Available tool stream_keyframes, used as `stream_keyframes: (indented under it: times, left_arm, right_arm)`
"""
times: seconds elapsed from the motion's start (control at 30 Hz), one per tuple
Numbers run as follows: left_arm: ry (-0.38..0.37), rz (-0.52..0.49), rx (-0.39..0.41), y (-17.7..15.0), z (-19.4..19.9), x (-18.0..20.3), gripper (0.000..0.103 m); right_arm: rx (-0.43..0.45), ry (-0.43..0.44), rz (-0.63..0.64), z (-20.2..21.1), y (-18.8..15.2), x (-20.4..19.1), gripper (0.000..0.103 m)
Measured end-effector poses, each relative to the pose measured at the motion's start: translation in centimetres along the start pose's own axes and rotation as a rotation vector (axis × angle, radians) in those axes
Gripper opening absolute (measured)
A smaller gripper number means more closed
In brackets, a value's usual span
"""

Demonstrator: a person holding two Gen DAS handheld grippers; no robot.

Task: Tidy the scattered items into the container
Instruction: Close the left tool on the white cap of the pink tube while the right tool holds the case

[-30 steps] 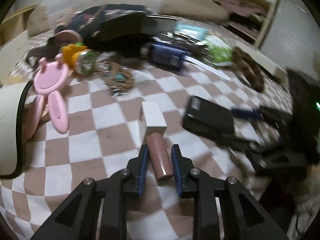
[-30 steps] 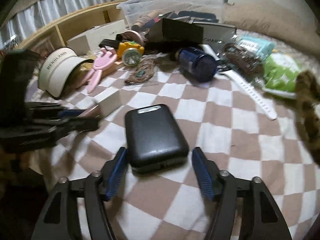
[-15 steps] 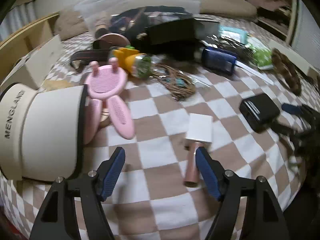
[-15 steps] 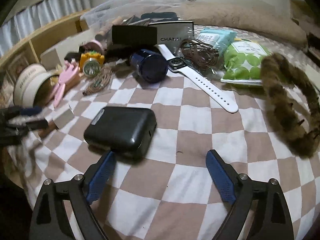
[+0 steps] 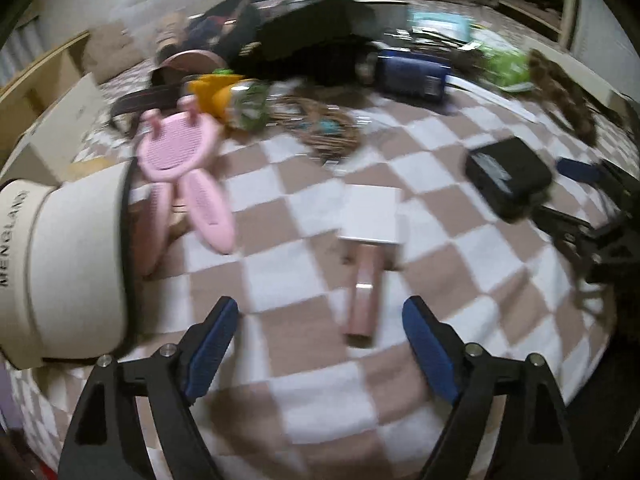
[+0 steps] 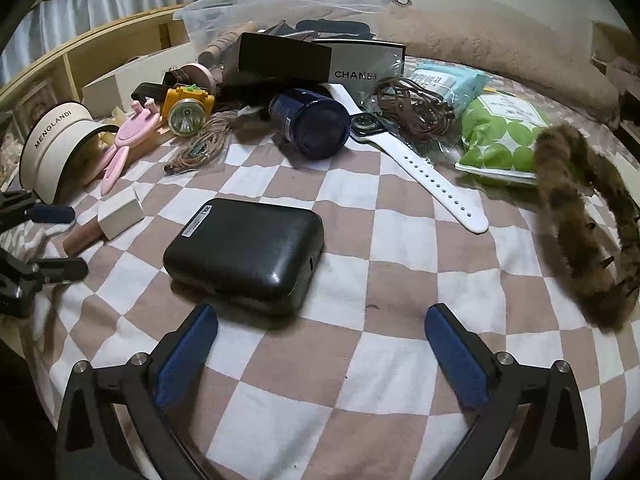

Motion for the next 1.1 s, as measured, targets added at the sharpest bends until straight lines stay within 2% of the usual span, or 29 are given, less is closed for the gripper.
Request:
stream_keyframes:
  times: [0.23, 0.33, 0.43, 0.47, 0.57, 0.7, 0.9, 1.1]
  left_arm:
    - [0.075, 0.125, 0.014, 0.5, -0.7, -3.8, 0.086]
    - [0.058, 0.166, 0.029, 0.6, -1.2, -4.4, 0.087]
    - [0.064, 0.197, 0.047, 0.4, -1.5, -4.0, 0.095]
    - [0.052, 0.223, 0.048, 0.3, -1.5, -3.9, 0.097]
    - [-0.115, 0.261, 0.061, 0.1, -1.4, -3.0, 0.102]
    - [-0.17, 0.234, 0.073, 0.3, -1.1, -0.9, 0.103]
    - [-0.157, 0.416, 0.111, 1.8, -2.1, -0.2, 0.103]
    - [-0.024, 0.479, 0.134, 2.5, -2.9, 1.1, 0.103]
  right_arm:
    - [0.0, 0.0, -0.003, 0.0, 0.0, -0.1, 0.103]
    - [-0.014, -0.009, 0.001, -0.2, 0.2, -0.2, 0.103]
    - [-0.01, -0.049, 0.015, -0.4, 0.1, -0.6, 0.103]
    - [-0.008, -0.065, 0.021, -0.4, 0.1, -0.8, 0.103]
    - [0.003, -0.088, 0.027, -0.4, 0.1, -1.0, 0.103]
    - [0.007, -0.083, 0.018, -0.4, 0.1, -0.9, 0.103]
    - [0.016, -0.095, 0.019, -0.2, 0.1, -1.0, 0.103]
    - [0.024, -0.087, 0.017, -0.2, 0.0, -0.9, 0.103]
Point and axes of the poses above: each gripper's, at about its wrist camera, not at the fingertips, and z roughly against the way its jaws point, x to its right, y to its top, the point moved 2 cm from there along -z, roughly the way its jaws point, and after that the axes turned 12 degrees about -x, right-handed, at the moved point
